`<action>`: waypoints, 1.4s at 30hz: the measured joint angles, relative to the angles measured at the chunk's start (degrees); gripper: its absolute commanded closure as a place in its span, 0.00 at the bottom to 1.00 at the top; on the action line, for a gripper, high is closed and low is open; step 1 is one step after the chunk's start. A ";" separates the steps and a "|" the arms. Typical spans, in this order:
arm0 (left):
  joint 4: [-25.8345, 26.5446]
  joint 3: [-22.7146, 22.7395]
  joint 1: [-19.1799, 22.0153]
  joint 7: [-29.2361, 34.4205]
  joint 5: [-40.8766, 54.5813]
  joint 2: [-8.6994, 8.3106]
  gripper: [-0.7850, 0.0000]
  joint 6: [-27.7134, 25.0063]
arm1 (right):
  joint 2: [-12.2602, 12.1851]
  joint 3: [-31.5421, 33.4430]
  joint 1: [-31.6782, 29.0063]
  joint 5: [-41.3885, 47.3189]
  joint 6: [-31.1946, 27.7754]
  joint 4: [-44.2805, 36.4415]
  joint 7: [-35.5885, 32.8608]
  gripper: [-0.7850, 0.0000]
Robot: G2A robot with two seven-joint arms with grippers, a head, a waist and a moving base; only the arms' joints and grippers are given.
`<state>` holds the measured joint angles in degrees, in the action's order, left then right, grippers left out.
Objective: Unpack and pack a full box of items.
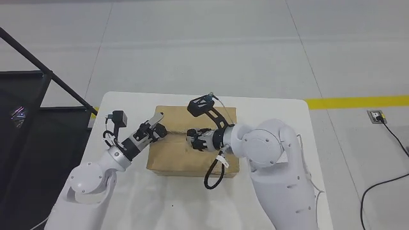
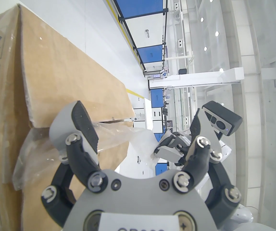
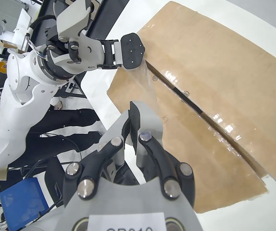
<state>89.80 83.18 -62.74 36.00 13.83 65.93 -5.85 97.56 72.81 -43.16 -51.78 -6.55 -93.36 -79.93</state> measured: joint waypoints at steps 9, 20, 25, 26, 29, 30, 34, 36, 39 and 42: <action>-1.21 -1.14 1.07 -1.13 0.15 0.14 0.00 0.14 | -1.05 1.16 2.79 1.34 1.07 5.11 0.16 1.00; -1.42 -2.49 1.32 -2.39 -1.21 0.24 0.00 0.36 | -2.36 2.47 5.53 3.00 1.69 10.63 0.86 0.69; -1.20 -2.60 1.10 -2.48 -1.40 0.21 0.00 0.46 | -3.02 3.21 6.10 4.06 1.71 11.94 1.08 0.60; -1.16 -2.62 1.07 -2.51 -1.46 0.21 0.00 0.50 | -3.15 3.36 6.14 4.27 1.67 12.03 1.07 0.58; -0.97 -2.71 0.94 -2.54 -1.60 0.19 0.00 0.59 | -3.59 3.86 6.06 4.85 1.59 12.14 0.91 0.55; -0.90 -2.75 0.90 -2.54 -1.65 0.19 0.00 0.59 | -3.77 4.04 5.97 5.02 1.66 12.13 0.84 0.52; -0.69 -2.90 0.76 -2.58 -1.77 0.18 0.00 0.68 | -4.32 4.30 5.65 4.69 2.48 11.84 0.92 0.44; -0.61 -2.98 0.71 -2.66 -1.82 0.18 0.00 0.73 | -4.60 4.44 5.43 4.76 2.74 11.47 1.09 0.37; -0.52 -3.10 0.62 -2.83 -1.84 0.19 0.00 0.64 | -5.07 5.01 4.97 4.30 3.35 10.48 1.90 0.27; -0.50 -3.17 0.53 -2.88 -1.74 0.19 0.00 0.46 | -5.50 5.33 4.30 3.25 3.89 9.10 3.42 0.20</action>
<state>89.30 80.01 -62.21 33.12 12.09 66.12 -5.39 92.05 78.14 -38.86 -48.53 -2.65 -84.26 -76.51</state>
